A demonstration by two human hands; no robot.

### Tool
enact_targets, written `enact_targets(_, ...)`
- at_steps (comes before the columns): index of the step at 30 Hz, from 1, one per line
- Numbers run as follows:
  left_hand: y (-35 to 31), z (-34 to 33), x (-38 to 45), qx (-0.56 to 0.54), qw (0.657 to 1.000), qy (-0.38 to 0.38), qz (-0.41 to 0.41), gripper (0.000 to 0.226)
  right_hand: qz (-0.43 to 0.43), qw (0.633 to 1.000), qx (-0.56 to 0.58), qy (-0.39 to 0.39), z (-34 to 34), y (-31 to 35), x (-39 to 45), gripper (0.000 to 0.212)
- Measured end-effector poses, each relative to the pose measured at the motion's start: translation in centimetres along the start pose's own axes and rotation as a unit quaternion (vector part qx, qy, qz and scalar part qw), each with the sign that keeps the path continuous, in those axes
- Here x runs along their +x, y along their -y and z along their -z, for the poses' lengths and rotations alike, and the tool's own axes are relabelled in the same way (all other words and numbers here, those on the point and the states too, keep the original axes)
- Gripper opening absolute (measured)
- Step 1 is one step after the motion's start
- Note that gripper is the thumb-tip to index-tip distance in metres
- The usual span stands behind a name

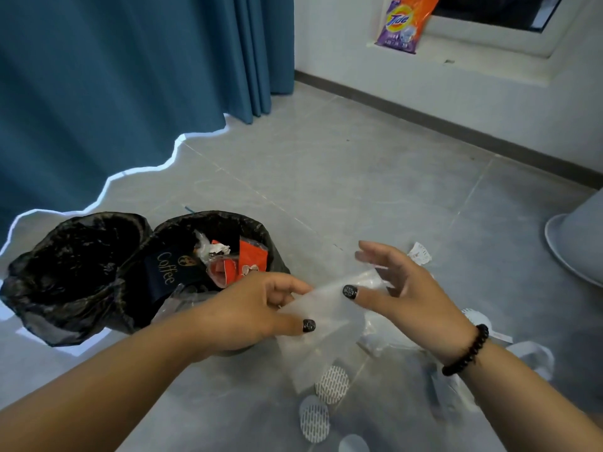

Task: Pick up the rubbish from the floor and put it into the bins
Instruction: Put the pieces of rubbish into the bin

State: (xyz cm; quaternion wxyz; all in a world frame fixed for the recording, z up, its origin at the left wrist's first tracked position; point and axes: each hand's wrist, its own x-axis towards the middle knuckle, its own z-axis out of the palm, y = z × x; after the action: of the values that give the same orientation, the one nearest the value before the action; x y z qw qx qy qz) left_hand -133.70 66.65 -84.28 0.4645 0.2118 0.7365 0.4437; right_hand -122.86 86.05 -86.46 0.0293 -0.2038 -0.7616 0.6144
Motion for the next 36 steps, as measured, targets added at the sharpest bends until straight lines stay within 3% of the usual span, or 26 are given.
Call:
enact_targets(4, 0.2, 0.7, -0.2, 0.001, 0.999, -0.038, 0.000, 0.035, -0.067, 0.982, 0.120, 0.128, 0.3, 0.3, -0.1, 0.038)
enact_targets(7, 0.0, 1.0, -0.6, -0.032, 0.995, -0.089, -0.006, 0.025, -0.085, 0.974, 0.169, 0.123, -0.1, 0.4, 0.0, 0.021)
enact_targets(14, -1.1, 0.5, -1.3, -0.132, 0.979, -0.154, -0.017, 0.022, -0.068, 0.962, 0.204, 0.168, -0.4, 0.6, 0.2, 0.050)
enact_targets(19, -1.4, 0.5, -1.3, -0.136, 0.978, -0.156, -0.028, 0.040, -0.054, 0.974, 0.183, 0.118, -0.7, 1.4, -0.3, 0.032)
enact_targets(23, -1.6, 0.5, -1.4, -0.105, 0.987, -0.120, -0.026, 0.037, -0.027, 0.987, 0.151, 0.046, -0.6, 1.5, -0.5, 0.017)
enact_targets(30, -1.5, 0.6, -1.2, -0.171, 0.978, -0.115, -0.037, 0.026, 0.005, 0.975, 0.222, 0.018, -0.2, 1.1, -0.8, 0.020)
enact_targets(33, -1.6, 0.6, -0.9, -0.239, 0.962, -0.128, -0.038, 0.034, 0.015, 0.972, 0.234, 0.018, 0.0, 1.0, -1.0, 0.025)
enact_targets(36, -2.1, 0.3, -1.0, -0.314, 0.942, -0.113, -0.040, 0.025, 0.052, 0.977, 0.205, 0.016, 0.0, 0.9, -1.1, 0.030)
